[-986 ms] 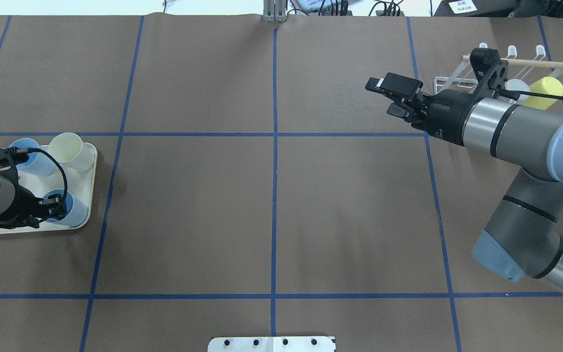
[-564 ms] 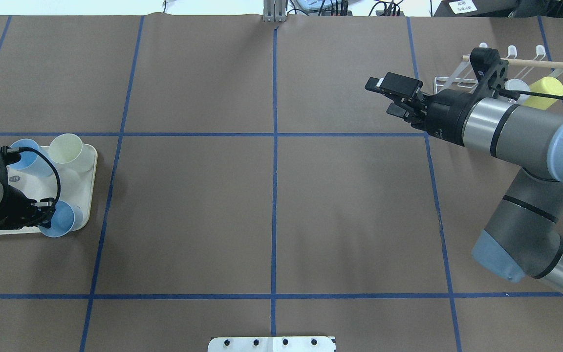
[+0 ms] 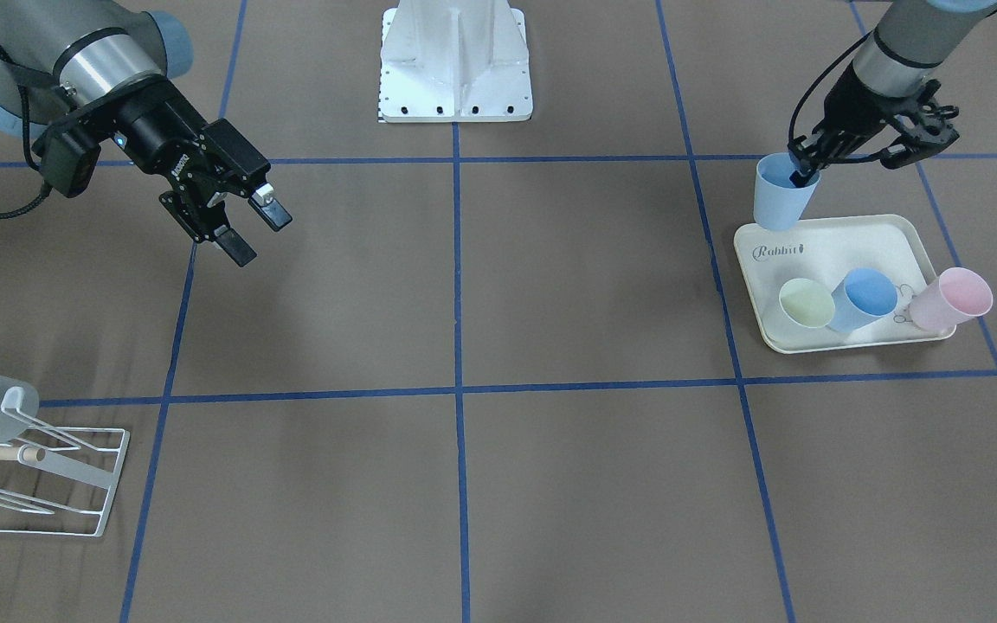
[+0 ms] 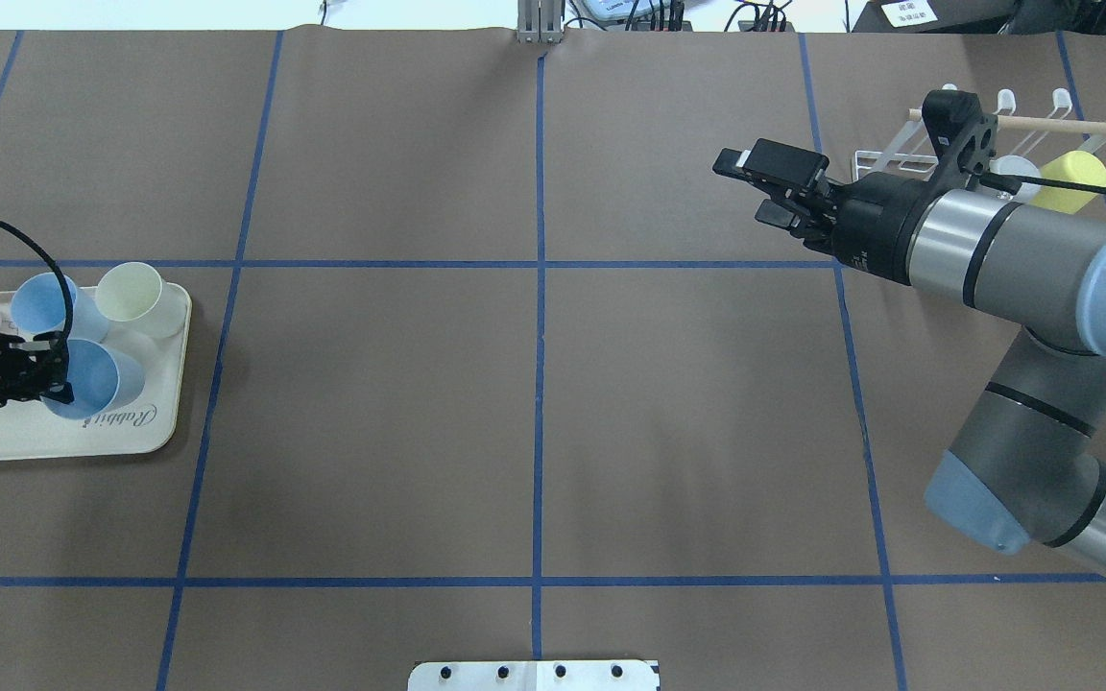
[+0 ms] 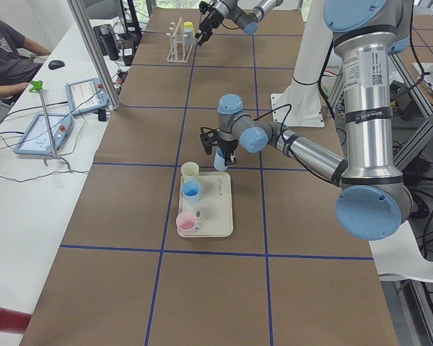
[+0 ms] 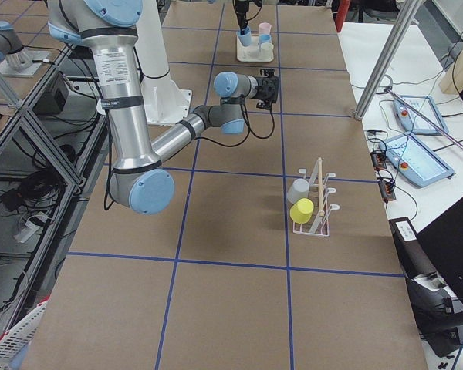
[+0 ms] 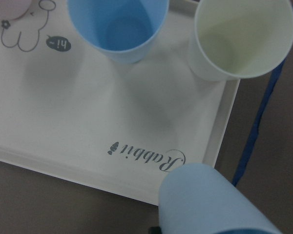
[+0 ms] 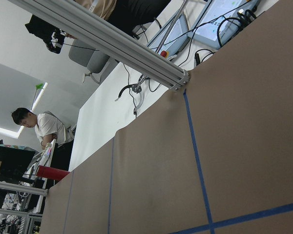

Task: Transfer IKEA cup to right arm and place on rack

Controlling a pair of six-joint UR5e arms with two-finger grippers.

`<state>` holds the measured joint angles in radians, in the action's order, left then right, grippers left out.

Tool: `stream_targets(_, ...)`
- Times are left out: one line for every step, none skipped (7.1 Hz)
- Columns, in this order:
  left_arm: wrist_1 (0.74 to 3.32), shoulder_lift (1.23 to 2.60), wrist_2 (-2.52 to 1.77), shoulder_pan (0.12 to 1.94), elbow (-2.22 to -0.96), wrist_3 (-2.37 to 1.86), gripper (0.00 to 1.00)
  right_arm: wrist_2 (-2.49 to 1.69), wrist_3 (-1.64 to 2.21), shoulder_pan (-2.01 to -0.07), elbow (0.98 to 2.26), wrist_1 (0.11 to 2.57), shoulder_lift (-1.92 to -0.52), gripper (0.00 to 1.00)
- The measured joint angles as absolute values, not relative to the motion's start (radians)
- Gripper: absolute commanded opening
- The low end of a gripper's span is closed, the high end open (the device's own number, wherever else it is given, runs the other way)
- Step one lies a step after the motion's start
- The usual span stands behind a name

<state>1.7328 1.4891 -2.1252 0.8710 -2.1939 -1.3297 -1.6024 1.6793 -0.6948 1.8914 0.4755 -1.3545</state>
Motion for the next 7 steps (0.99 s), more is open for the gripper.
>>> stream_targets(1.706, 1.567, -2.127, 0.891, -2.213, -1.401, 0.0, -1.604, 1.712, -0.686, 1.892, 0.475, -1.337, 1.0)
stream_targets(1.7, 1.669, -2.11, 0.894, -2.205, -1.515, 0.0, -1.606, 1.75, -0.678, 1.894, 0.474, -1.317, 1.0)
stream_targets(1.721, 1.767, -2.065, 0.882, -2.181, -1.627, 0.0, -1.607, 1.773, -0.673, 1.899, 0.469, -1.305, 1.0)
stream_targets(1.799, 1.835, -1.991, 0.847, -2.147, -1.73, 0.0, -1.609, 1.783, -0.67, 1.905, 0.458, -1.301, 1.0)
stream_targets(1.911, 1.864, -1.911, 0.797, -2.113, -1.819, 0.0, -1.611, 1.789, -0.668, 1.908, 0.447, -1.299, 1.0)
stream_targets(2.033, 1.877, -1.82, 0.737, -2.084, -1.901, 0.0, -1.615, 1.804, -0.668, 1.91, 0.437, -1.298, 1.0)
stream_targets(2.158, 1.882, -1.737, 0.684, -2.066, -1.974, 0.0, -1.625, 1.832, -0.667, 1.91, 0.417, -1.299, 1.0)
